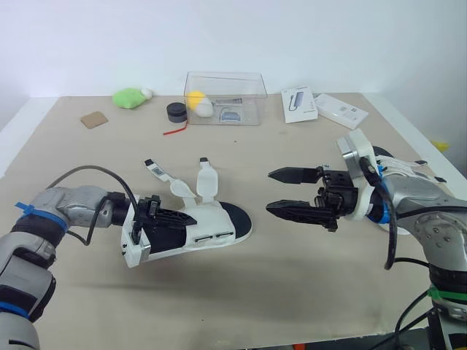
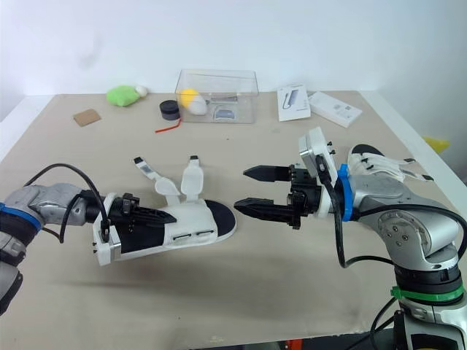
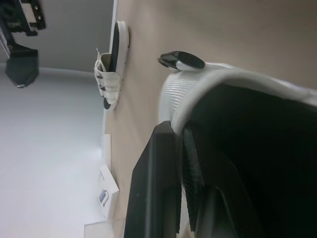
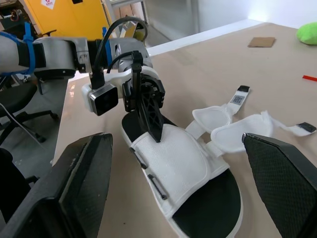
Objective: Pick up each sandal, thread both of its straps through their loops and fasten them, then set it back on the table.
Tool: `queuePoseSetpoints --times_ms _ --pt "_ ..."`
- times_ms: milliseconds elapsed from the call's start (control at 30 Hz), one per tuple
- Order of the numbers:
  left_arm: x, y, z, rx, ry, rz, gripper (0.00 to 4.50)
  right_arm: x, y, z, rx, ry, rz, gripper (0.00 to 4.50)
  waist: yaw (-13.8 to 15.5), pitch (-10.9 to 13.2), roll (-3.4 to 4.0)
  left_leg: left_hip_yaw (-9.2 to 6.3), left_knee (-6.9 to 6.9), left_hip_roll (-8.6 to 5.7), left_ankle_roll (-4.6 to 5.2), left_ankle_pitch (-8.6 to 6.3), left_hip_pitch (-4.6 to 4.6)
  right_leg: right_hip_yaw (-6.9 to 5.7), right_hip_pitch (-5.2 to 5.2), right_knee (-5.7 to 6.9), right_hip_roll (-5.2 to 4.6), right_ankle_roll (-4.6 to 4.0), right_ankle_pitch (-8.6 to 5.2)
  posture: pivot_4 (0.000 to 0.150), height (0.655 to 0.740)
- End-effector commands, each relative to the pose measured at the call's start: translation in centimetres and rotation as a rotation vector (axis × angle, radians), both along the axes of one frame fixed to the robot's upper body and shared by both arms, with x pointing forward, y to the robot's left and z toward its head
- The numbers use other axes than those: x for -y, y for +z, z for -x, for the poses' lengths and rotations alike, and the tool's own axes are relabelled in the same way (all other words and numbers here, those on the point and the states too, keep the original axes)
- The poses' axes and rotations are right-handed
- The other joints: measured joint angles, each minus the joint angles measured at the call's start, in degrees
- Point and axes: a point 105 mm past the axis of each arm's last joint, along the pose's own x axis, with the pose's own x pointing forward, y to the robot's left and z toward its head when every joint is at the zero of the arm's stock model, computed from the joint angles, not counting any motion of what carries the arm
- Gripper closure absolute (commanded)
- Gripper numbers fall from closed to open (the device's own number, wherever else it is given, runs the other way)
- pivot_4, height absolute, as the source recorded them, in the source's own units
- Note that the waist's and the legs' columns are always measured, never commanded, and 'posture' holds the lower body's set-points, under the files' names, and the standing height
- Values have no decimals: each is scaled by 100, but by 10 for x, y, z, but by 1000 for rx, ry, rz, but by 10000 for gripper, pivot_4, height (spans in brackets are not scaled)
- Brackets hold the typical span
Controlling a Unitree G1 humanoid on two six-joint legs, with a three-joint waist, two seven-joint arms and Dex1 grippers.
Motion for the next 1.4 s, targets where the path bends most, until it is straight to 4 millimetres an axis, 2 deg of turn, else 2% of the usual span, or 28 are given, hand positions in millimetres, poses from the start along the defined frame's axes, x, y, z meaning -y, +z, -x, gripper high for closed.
queuePoseSetpoints --times_ms 33,100,200,233,267,300,333,367,433,467,500,633,767,800,900,1000,1200,1400 --pt "-17 4 -15 39 96 -32 43993 -4 6 4 55 20 20 0 0 0 0 0 0 0 0 0 0 0 0 0 0 0 0 1500 7400" --pt "-20 4 -20 45 130 -38 39360 -5 5 3 56 21 21 0 -1 0 0 1 0 0 1 1 0 0 0 0 1 1 0 1500 7400" --pt "-22 7 -25 69 160 6 29086 -7 0 3 53 22 28 0 -1 0 0 8 0 0 4 4 3 -3 -2 0 3 4 2 1500 7400" --pt "-22 7 -25 75 164 13 28895 -7 -1 3 50 23 31 0 0 0 0 9 0 0 6 5 4 -5 -1 0 3 5 2 1500 7400" --pt "-23 8 -25 80 168 20 22203 -8 -2 3 49 24 33 0 0 0 0 9 0 3 6 5 4 -6 -2 0 3 4 2 1500 7400" --pt "-23 8 -26 86 171 31 22203 -8 -3 3 48 26 34 0 0 0 0 9 0 10 6 5 4 -5 -2 0 2 4 3 1500 7400" --pt "-24 9 -27 94 186 41 17915 -9 -4 2 48 28 34 0 0 0 0 12 0 10 6 6 3 -5 -2 0 -1 4 4 1500 7400" --pt "-25 10 -29 100 196 47 16242 -10 -4 2 49 29 34 0 1 0 0 13 0 9 6 6 3 -4 -2 0 -1 3 4 1500 7400" --pt "-29 9 -32 106 229 54 8691 -11 -4 1 50 29 34 0 1 0 0 18 -1 7 6 5 2 -3 -4 0 -6 0 6 1500 7400" --pt "-31 9 -34 107 252 62 6949 -11 -5 1 51 30 33 0 1 0 0 18 -1 7 6 5 1 -3 -4 0 -7 1 6 1500 7400" --pt "-32 8 -36 112 268 65 842 -12 -5 0 51 30 32 0 1 0 0 18 -1 7 6 5 1 -3 -5 0 -7 2 6 1500 7400" --pt "-43 9 -45 160 359 101 310 -15 -7 0 51 33 26 0 -1 0 0 27 0 10 6 6 5 -3 -4 1 -7 4 8 1500 7400" --pt "-42 10 -51 203 378 115 310 -17 -13 -5 60 22 51 0 4 0 0 34 0 17 7 10 7 -5 -5 1 -5 12 10 1500 7400" --pt "-42 10 -51 207 378 115 310 -17 -18 -8 68 6 77 0 4 -1 0 37 0 17 7 12 8 -4 -5 1 -5 14 12 1500 7400" --pt "-40 12 -55 220 383 131 310 -18 -34 -38 134 -136 138 0 1 -3 -5 53 0 17 7 16 18 1 -2 1 -3 18 16 1500 7400" --pt "-38 11 -56 224 380 137 310 -27 -48 -53 179 -174 160 0 4 -3 -5 77 -1 21 9 27 21 6 -5 2 -2 19 26 1500 7400" --pt "-32 9 -55 218 355 149 310 -43 -84 -69 284 -192 305 0 16 -3 -5 92 -2 25 8 28 17 7 -8 2 -3 16 26 1500 7400" --pt "-32 7 -53 212 351 154 310 -52 -91 -85 375 -260 346 0 17 -6 -9 113 -1 27 8 28 19 16 -10 2 -3 21 29 1500 7400"
